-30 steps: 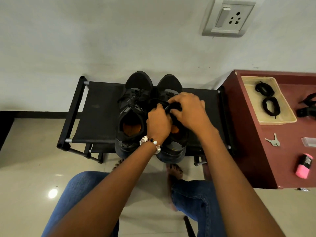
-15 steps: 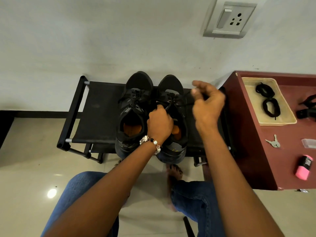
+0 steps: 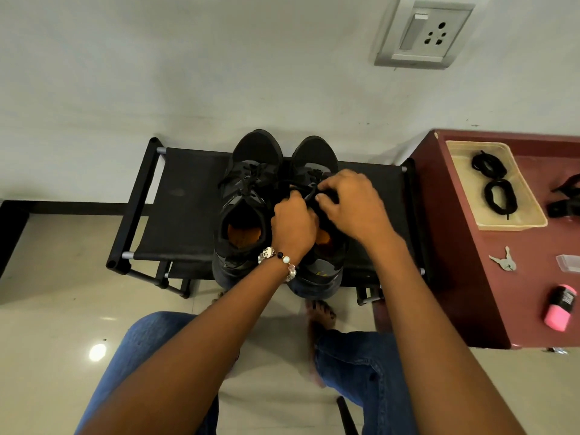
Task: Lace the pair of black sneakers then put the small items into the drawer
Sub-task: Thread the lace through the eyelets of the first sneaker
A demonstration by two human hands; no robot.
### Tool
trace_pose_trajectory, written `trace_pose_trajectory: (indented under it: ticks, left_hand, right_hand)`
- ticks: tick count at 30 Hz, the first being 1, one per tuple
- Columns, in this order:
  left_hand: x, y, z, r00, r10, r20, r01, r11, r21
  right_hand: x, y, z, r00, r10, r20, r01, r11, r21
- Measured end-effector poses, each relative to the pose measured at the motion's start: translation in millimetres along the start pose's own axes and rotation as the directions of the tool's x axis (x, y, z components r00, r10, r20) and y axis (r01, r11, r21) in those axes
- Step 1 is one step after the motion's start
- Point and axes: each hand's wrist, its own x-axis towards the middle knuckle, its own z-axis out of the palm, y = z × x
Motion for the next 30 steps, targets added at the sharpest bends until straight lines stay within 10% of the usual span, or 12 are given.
trace_pose_trajectory:
  ticks: [7, 13, 20, 25, 28, 30]
  left_hand:
    - [-1, 2, -3, 1.0, -0.008, 0.016, 0.008, 1.0, 0.01]
    - [0, 2, -3, 0.999, -0.009, 0.048, 0.006, 0.998, 0.057]
    - [1, 2, 2, 1.0, -0.024, 0.014, 0.022, 0.993, 0.112]
    - [4, 0, 4, 0.999, -0.031, 0.027, 0.027, 0.989, 0.145]
    - [5, -1, 2, 0.998, -0.04, 0.054, 0.031, 0.987, 0.155]
    - [6, -1, 0, 0.993, -0.061, 0.098, 0.046, 0.988, 0.146]
  right_hand:
    - [-3, -14, 6, 0.989, 0.017, -0.15, -0.049, 0.976, -0.213]
    - [-9, -2, 5, 0.874, 0.286, -0.392, -0.168, 0.936, 0.308]
    - [-1, 8, -6, 0.633, 0.69, -0.352, -0.017, 0.467, 0.884]
    - [5, 10, -12, 0.734, 0.669, -0.117, 0.21, -0.06, 0.976]
    - [6, 13, -13, 0.826, 0.554, -0.101, 0.135, -0.021, 0.991]
    - [6, 18, -14, 0.857, 0.475, -0.202, 0.039, 0.329, 0.943]
